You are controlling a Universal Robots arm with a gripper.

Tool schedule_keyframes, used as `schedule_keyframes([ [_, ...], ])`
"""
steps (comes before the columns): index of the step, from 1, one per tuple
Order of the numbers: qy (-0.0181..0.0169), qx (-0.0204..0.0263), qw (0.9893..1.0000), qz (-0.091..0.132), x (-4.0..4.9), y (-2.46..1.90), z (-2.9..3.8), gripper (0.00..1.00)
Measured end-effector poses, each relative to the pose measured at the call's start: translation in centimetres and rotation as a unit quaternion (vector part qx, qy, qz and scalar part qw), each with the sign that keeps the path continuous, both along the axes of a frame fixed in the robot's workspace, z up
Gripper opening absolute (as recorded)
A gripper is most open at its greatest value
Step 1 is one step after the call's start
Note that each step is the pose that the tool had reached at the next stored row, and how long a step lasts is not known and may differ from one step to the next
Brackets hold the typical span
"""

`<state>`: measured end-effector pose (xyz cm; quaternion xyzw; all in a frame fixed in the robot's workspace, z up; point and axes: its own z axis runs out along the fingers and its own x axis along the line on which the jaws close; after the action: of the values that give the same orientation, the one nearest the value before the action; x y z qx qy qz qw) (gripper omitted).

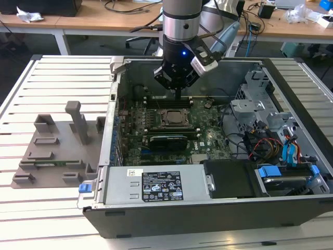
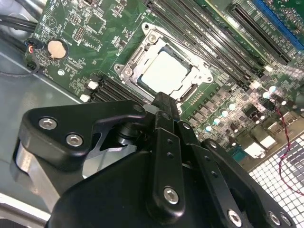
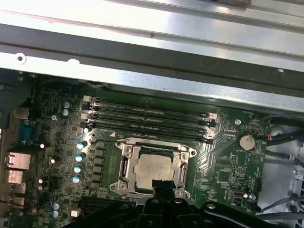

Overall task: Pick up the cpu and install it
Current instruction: 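Install the first cpu locking lever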

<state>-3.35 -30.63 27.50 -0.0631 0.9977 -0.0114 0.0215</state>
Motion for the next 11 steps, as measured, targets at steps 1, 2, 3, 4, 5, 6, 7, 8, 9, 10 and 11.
schedule_keyframes([
  [1,0.0139,-0.0006,0.9999,0.0,0.09,0.0,-0.02,0.11],
  [2,0.0177,-0.0008,0.9998,0.0,0.12,0.01,-0.02,0.11],
  [3,0.0177,-0.0008,0.9998,0.0,0.12,0.01,-0.02,0.11],
  [4,0.0177,-0.0008,0.9998,0.0,0.11,0.01,-0.02,0.11],
  [5,0.0178,-0.0007,0.9998,0.0,0.03,0.01,-0.02,0.11],
  [6,0.0176,-0.0007,0.9998,0.0,-0.62,0.01,-0.03,0.11],
  [7,0.0176,-0.0007,0.9998,0.0,-1.08,0.01,-0.03,0.11],
  [8,0.0176,-0.0007,0.9998,0.0,-1.4,0.01,-0.03,0.11],
  [9,0.0176,-0.0007,0.9998,0.0,-2.0,0.01,-0.03,0.11],
  [10,0.0175,-0.0007,0.9998,0.0,-2.35,0.01,-0.04,0.11],
  [11,0.0176,-0.0008,0.9998,0.0,-2.71,0.01,-0.04,0.11],
])
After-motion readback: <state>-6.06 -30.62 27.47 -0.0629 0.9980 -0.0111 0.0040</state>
